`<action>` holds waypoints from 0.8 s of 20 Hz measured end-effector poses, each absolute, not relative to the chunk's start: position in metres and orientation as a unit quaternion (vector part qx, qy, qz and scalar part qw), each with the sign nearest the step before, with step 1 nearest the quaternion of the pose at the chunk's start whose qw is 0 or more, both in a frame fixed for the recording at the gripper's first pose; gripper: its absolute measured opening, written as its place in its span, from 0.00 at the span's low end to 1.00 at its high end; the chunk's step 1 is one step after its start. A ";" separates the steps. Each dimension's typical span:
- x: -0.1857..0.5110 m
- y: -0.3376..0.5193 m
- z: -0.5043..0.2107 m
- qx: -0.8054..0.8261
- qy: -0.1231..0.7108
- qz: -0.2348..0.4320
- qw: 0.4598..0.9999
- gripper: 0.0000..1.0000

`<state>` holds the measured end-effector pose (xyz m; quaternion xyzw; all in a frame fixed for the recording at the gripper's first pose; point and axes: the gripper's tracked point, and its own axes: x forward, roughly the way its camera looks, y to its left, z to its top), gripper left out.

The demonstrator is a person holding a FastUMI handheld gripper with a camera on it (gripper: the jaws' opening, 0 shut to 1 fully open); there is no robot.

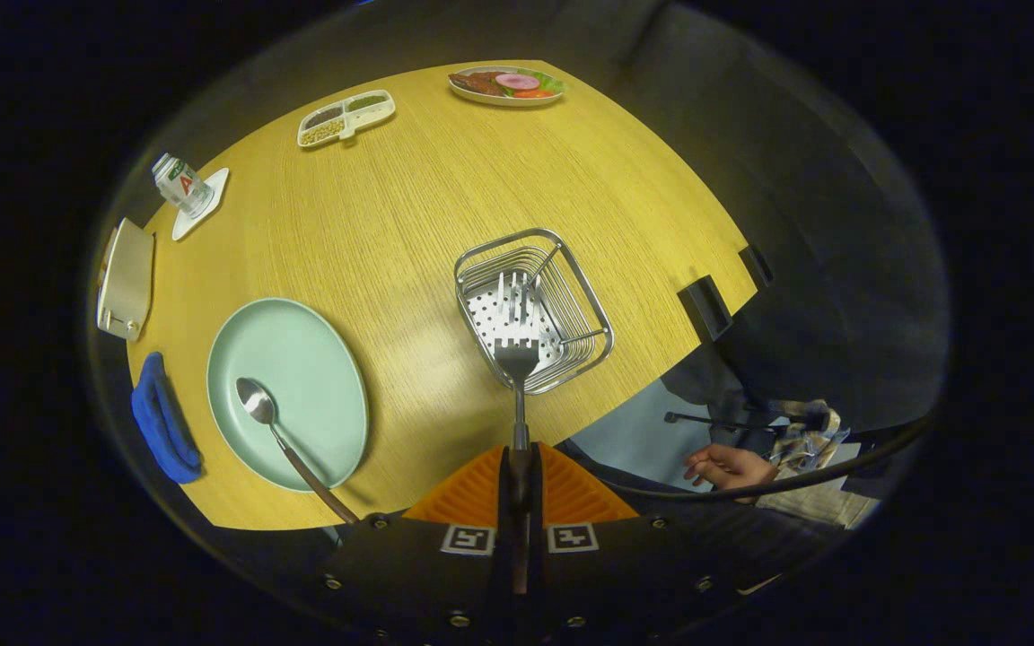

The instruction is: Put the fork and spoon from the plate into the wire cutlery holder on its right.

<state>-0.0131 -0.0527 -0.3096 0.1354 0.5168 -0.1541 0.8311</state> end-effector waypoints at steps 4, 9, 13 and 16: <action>-0.004 -0.060 -0.301 0.121 0.499 -0.151 0.845 0.10; 0.009 -0.058 -0.284 0.097 0.471 -0.141 0.865 0.36; 0.016 -0.057 -0.273 0.071 0.452 -0.130 0.879 0.36; 0.016 -0.058 -0.269 0.060 0.449 -0.135 0.881 0.36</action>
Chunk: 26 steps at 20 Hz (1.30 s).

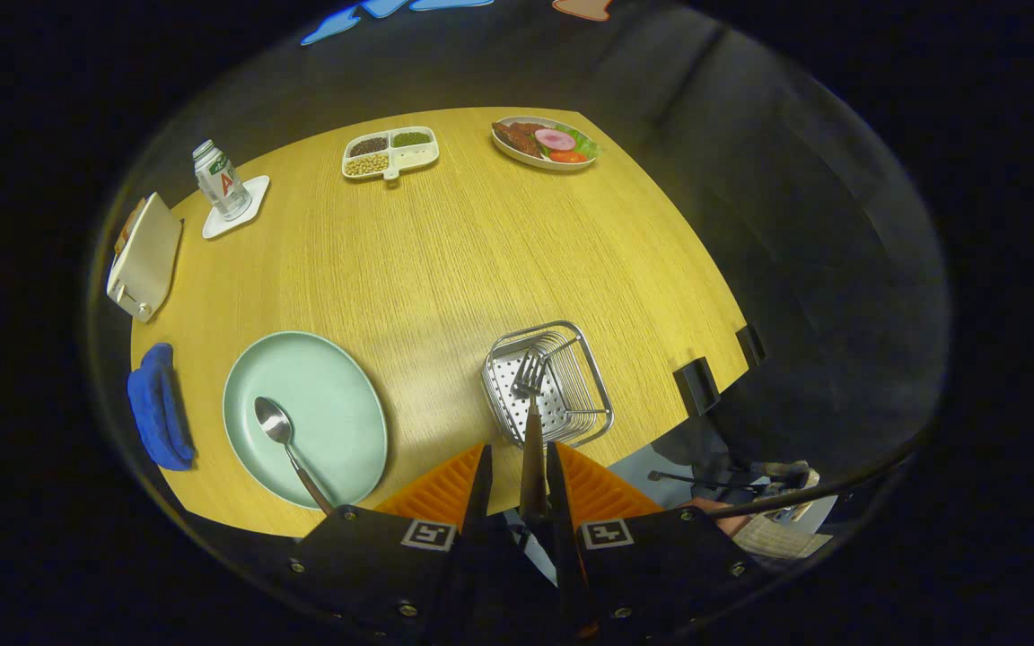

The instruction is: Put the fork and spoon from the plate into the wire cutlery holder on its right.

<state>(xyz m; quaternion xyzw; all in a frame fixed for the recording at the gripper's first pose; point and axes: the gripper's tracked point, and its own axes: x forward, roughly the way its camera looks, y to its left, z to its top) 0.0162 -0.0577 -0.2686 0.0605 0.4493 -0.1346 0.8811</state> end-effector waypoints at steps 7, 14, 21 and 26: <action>0.010 -0.061 -0.253 0.053 0.441 -0.148 0.884 0.36; 0.010 -0.051 -0.207 0.013 0.404 -0.150 0.902 0.36; 0.024 0.014 -0.191 -0.060 0.377 -0.077 0.921 0.36; 0.026 0.070 -0.216 -0.113 0.390 -0.006 0.914 0.36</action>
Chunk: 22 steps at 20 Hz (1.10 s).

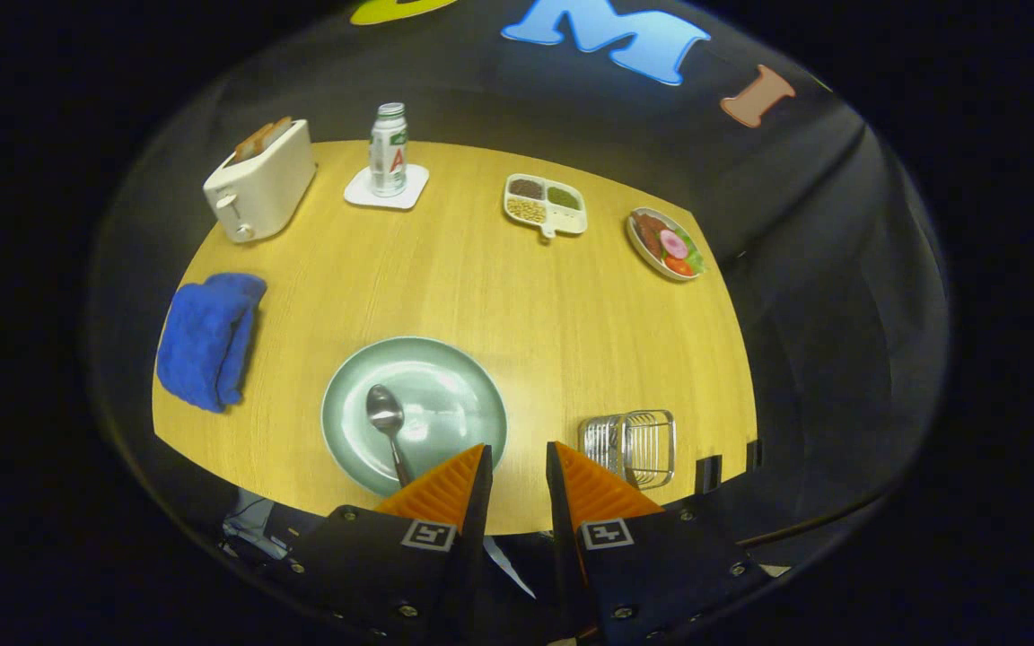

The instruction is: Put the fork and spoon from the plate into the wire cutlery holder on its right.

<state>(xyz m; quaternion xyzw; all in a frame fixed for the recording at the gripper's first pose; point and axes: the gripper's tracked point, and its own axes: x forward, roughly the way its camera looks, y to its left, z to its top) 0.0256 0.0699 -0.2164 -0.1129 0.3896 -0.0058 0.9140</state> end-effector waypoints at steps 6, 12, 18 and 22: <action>0.021 0.106 -0.262 -0.148 0.425 0.047 0.892 0.36; 0.018 0.129 -0.307 -0.142 0.470 0.083 0.867 0.36; 0.024 0.140 -0.342 -0.133 0.507 0.098 0.846 0.36; 0.032 0.144 -0.360 -0.135 0.519 0.102 0.838 0.36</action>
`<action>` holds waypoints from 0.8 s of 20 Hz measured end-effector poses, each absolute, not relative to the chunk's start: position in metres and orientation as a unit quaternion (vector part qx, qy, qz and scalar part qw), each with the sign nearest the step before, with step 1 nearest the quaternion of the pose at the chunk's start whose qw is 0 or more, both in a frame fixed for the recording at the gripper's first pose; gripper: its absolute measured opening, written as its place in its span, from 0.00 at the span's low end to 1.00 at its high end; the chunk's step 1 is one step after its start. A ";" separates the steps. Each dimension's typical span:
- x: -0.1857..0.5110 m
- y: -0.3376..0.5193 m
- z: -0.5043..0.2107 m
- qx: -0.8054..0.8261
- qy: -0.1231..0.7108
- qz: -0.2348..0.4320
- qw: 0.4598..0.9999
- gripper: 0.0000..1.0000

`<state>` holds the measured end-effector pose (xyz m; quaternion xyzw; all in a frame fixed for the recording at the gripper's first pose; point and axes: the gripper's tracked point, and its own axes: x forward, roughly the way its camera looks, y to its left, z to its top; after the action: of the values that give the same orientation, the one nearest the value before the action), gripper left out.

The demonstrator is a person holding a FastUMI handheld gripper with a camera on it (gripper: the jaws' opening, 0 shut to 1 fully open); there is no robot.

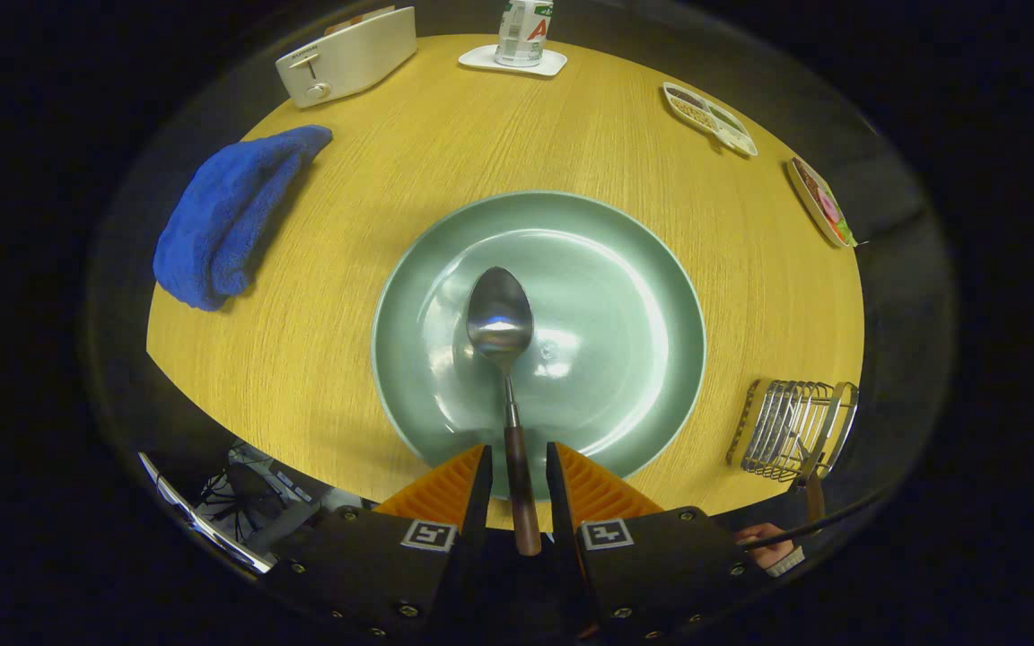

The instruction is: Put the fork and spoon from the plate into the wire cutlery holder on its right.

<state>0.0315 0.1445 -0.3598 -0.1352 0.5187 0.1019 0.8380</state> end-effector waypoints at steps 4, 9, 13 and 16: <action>0.037 0.148 -0.372 -0.136 0.528 0.110 0.831 0.36; 0.044 0.146 -0.374 -0.126 0.528 0.111 0.832 0.35; 0.044 0.150 -0.377 -0.119 0.520 0.121 0.837 0.14; 0.045 0.151 -0.377 -0.132 0.512 0.115 0.841 0.05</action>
<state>0.0446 0.1512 -0.3772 -0.1319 0.5123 0.1151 0.8407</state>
